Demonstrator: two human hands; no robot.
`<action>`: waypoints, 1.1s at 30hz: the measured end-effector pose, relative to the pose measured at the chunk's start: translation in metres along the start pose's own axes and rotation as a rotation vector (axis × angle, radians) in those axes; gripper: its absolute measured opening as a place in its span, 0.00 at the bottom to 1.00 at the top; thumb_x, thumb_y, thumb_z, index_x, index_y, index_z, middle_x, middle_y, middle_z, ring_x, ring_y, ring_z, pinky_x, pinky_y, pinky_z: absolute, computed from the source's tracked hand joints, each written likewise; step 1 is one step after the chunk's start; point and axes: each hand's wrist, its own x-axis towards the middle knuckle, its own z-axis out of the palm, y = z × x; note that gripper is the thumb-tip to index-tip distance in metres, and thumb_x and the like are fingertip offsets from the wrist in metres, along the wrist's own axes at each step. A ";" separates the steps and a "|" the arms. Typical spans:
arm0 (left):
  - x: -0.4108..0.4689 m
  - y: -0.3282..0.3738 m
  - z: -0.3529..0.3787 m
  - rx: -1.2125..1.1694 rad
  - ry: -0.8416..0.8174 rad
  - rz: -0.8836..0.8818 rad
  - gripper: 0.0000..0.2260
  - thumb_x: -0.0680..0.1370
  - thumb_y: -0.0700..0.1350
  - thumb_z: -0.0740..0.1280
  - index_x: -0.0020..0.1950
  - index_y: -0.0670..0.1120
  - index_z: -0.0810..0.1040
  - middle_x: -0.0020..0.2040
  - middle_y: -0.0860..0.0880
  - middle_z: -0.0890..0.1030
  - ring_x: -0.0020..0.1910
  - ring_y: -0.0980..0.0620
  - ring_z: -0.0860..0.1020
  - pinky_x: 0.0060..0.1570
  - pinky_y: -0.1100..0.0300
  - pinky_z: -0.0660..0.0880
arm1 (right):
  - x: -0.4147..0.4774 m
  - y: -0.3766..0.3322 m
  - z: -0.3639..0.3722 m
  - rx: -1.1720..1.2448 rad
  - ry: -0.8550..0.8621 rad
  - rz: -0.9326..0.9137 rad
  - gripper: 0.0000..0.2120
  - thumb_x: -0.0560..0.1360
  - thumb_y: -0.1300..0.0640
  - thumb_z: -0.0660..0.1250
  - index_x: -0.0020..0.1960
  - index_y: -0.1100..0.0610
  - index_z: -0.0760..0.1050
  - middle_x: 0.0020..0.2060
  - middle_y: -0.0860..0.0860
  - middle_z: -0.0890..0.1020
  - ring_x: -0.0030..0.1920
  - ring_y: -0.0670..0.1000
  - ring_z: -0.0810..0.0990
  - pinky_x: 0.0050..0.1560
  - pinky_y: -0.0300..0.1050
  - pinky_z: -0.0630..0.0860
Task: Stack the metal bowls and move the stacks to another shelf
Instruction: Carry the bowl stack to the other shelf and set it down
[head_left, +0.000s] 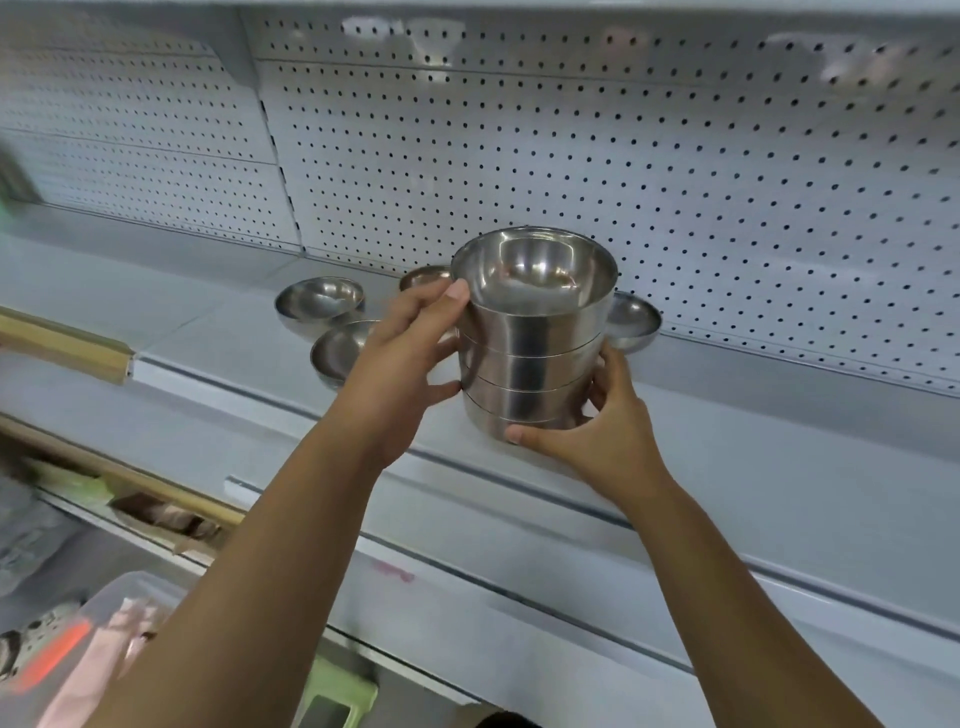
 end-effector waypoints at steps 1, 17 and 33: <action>-0.003 -0.001 0.004 0.000 -0.018 0.000 0.20 0.74 0.62 0.73 0.62 0.55 0.79 0.63 0.52 0.83 0.65 0.49 0.80 0.65 0.38 0.75 | -0.006 0.000 -0.005 -0.003 0.006 0.007 0.61 0.55 0.45 0.88 0.79 0.40 0.56 0.74 0.44 0.71 0.68 0.42 0.71 0.67 0.41 0.72; -0.042 -0.021 0.143 -0.038 -0.363 -0.050 0.07 0.80 0.57 0.69 0.55 0.58 0.79 0.58 0.54 0.84 0.62 0.51 0.82 0.65 0.36 0.75 | -0.117 0.015 -0.136 -0.030 0.321 0.081 0.56 0.55 0.48 0.89 0.75 0.38 0.60 0.65 0.37 0.76 0.65 0.40 0.76 0.59 0.33 0.75; -0.223 -0.084 0.451 -0.075 -0.948 -0.230 0.17 0.74 0.60 0.70 0.62 0.59 0.81 0.62 0.54 0.83 0.65 0.48 0.79 0.59 0.40 0.80 | -0.401 0.043 -0.390 -0.214 0.773 0.256 0.57 0.56 0.52 0.89 0.77 0.46 0.61 0.65 0.38 0.78 0.63 0.35 0.77 0.63 0.36 0.77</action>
